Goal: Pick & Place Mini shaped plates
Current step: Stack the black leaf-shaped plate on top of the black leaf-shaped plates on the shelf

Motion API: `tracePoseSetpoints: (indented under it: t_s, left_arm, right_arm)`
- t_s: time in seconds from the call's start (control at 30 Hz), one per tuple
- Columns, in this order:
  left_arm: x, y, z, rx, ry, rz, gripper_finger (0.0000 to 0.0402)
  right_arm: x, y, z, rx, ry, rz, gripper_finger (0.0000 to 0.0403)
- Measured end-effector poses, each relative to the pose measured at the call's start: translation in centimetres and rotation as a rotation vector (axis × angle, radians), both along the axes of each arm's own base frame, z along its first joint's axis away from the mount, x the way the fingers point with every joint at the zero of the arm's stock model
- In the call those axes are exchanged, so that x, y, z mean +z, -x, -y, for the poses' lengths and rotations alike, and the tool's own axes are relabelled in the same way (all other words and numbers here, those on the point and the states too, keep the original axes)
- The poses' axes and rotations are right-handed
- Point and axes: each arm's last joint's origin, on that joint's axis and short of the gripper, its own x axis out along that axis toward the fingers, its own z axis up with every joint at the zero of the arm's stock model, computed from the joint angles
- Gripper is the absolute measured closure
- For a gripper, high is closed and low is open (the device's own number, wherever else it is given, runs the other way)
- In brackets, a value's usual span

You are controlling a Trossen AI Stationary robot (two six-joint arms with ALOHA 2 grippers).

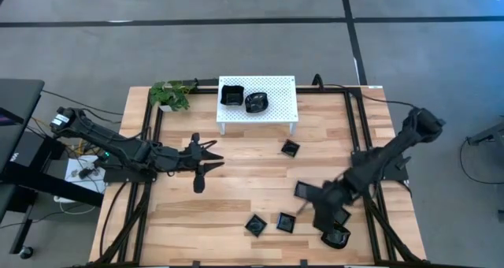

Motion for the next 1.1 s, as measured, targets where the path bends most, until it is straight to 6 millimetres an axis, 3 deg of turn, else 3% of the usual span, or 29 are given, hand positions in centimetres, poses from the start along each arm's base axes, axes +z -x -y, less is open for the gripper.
tracePoseSetpoints:
  t_s: [0.2,0.43,0.63,0.83,1.1]
  left_arm:
    - [0.1,0.0,0.0,0.0,0.003,0.008,0.032]
    - [0.5,-0.1,0.1,0.0,0.021,0.05,0.032]
    - [0.5,-0.2,0.1,0.0,0.023,0.056,0.032]
    - [0.5,-0.2,0.1,0.004,0.038,0.059,0.032]
    - [0.6,-0.2,0.1,0.004,0.042,0.062,0.032]
  right_arm:
    - [-2.4,1.6,-3.3,0.073,0.034,-0.178,0.0249]
    - [-1.4,0.8,-5.7,0.081,0.063,-0.217,0.0269]
    - [-3.0,1.0,-8.3,0.112,0.062,-0.292,0.0265]
    - [-4.2,0.5,-9.7,0.125,0.106,-0.365,0.0266]
    - [-4.1,0.1,-10.3,0.116,0.178,-0.455,0.0264]
